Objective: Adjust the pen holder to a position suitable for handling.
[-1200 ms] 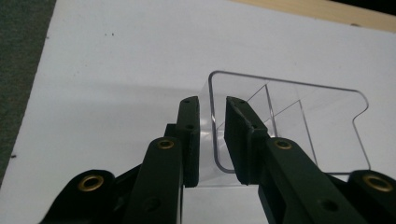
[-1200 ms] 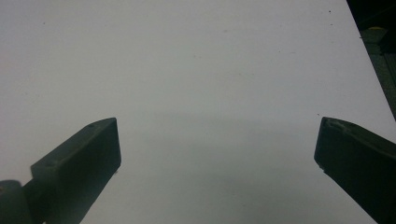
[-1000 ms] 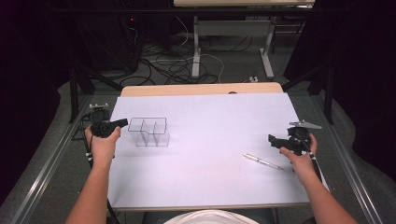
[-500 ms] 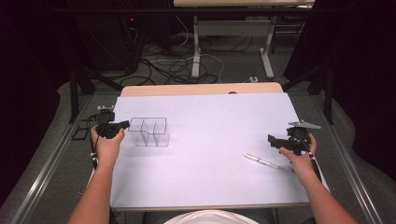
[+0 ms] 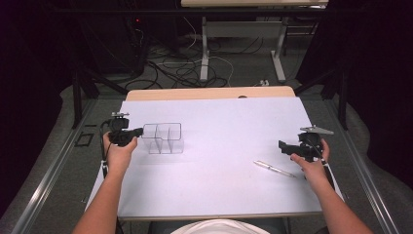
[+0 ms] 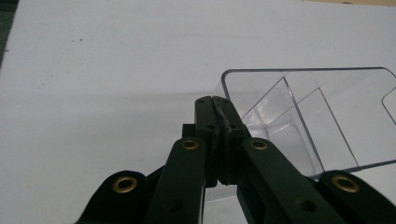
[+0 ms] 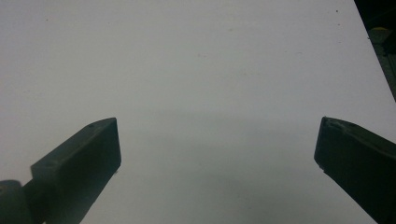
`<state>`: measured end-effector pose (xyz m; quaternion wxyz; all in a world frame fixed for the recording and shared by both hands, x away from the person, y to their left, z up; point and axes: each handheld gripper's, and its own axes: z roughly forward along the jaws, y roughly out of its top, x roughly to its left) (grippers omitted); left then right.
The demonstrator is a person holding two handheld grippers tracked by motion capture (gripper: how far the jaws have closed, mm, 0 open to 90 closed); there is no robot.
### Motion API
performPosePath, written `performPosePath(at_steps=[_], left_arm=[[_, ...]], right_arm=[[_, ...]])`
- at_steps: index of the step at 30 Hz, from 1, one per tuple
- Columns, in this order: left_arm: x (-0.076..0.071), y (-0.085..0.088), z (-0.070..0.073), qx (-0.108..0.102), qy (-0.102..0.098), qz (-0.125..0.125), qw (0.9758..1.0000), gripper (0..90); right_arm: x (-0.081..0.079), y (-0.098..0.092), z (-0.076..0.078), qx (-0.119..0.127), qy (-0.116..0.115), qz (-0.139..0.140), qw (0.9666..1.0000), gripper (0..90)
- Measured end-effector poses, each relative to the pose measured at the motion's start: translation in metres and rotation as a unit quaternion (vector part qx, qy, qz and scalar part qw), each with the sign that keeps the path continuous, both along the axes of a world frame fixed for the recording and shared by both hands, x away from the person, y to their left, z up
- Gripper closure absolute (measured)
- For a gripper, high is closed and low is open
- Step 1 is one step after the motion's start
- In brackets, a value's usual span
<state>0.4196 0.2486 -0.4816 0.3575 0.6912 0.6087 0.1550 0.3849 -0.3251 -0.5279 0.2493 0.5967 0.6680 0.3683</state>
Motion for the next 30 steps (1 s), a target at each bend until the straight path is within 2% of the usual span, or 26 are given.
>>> performPosePath(at_steps=[1, 2, 3, 4, 10, 15, 17, 19, 20, 22, 23, 25, 30], left_arm=[[0.0, -0.003, 0.0, 0.0, 0.0, -0.001, 1.0, 90.0], [-0.001, -0.009, 0.0, -0.009, 0.006, -0.015, 0.9998, 90.0], [-0.001, -0.012, 0.0, -0.015, 0.007, -0.019, 0.9997, 90.0], [-0.001, -0.012, 0.0, -0.015, 0.007, -0.019, 0.9997, 90.0], [-0.001, -0.037, 0.0, -0.016, 0.007, -0.042, 0.999, 90.0], [0.0, -0.065, -0.003, -0.034, 0.006, -0.065, 0.9973, 90.0], [0.0, -0.075, -0.003, -0.036, 0.006, -0.081, 0.996, 90.0], [0.0, -0.079, -0.002, -0.035, 0.009, -0.086, 0.9957, 90.0], [0.0, -0.089, -0.003, -0.037, 0.005, -0.09, 0.9953, 90.0], [0.001, -0.092, -0.003, -0.04, 0.008, -0.097, 0.9944, 90.0], [0.0, -0.101, -0.003, -0.048, 0.009, -0.106, 0.9932, 90.0], [0.0, -0.106, -0.004, -0.046, 0.004, -0.107, 0.9932, 90.0], [0.0, -0.117, -0.003, -0.046, 0.003, -0.123, 0.9913, 90.0]], right_arm=[[0.0, 0.0, 0.0, 0.0, 0.0, 0.0, 1.0, 0.0], [0.0, -0.001, 0.0, -0.001, -0.001, 0.002, 1.0, 0.0], [0.0, -0.001, 0.0, -0.001, -0.001, 0.002, 1.0, 0.0], [0.0, -0.001, 0.0, -0.003, -0.001, 0.003, 1.0, 0.0], [0.0, -0.001, 0.0, -0.001, 0.0, 0.001, 1.0, 0.0], [0.0, 0.001, 0.0, 0.0, 0.001, 0.001, 1.0, 0.0], [0.0, 0.001, 0.0, 0.001, 0.001, 0.001, 1.0, 0.0], [0.0, 0.0, 0.0, 0.001, 0.001, 0.001, 1.0, 0.0], [0.0, 0.0, -0.001, 0.001, 0.001, 0.0, 1.0, 0.0], [0.0, 0.0, -0.001, 0.001, 0.003, -0.001, 1.0, 0.0], [0.0, 0.0, -0.001, -0.002, 0.002, 0.003, 1.0, 0.0], [0.0, 0.001, -0.001, -0.003, 0.0, 0.005, 1.0, 0.0], [0.0, 0.001, -0.001, -0.003, 0.001, 0.005, 1.0, 0.0]])
